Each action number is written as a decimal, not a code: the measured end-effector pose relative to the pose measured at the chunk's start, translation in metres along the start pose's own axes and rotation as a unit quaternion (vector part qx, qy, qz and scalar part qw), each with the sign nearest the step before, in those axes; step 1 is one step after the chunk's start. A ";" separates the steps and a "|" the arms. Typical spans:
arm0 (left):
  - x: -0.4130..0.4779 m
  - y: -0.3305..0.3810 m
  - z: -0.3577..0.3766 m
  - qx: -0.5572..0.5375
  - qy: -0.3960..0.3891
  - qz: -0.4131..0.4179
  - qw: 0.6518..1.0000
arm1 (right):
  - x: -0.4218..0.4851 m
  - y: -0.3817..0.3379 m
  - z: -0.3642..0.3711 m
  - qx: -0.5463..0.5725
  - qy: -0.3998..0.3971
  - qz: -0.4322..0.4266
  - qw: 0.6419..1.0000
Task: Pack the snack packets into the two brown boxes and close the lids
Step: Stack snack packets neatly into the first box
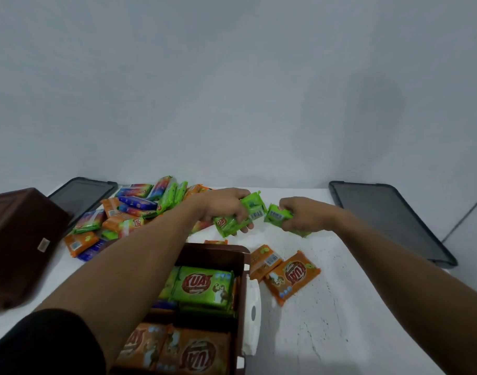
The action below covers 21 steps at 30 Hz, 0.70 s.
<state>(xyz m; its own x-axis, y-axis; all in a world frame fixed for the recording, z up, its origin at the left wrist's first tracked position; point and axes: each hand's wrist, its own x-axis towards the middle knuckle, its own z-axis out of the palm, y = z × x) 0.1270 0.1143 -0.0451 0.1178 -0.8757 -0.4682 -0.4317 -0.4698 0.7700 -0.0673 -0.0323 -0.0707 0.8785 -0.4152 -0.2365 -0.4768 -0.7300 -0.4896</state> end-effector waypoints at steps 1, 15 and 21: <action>-0.005 0.002 -0.004 -0.009 -0.017 0.008 1.000 | -0.004 -0.005 -0.002 0.036 -0.002 0.003 0.999; -0.105 -0.019 -0.039 -0.072 -0.126 0.049 0.988 | -0.055 -0.117 -0.002 0.167 -0.063 -0.031 0.983; -0.152 -0.051 -0.038 -0.120 -0.147 0.019 0.982 | -0.082 -0.163 0.029 0.173 -0.047 -0.041 0.983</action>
<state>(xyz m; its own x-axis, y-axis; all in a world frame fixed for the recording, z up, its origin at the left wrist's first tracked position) 0.1650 0.2671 0.0035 -0.1721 -0.8402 -0.5142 -0.2031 -0.4805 0.8532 -0.0605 0.1361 0.0037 0.9199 -0.2994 -0.2531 -0.3801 -0.5233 -0.7627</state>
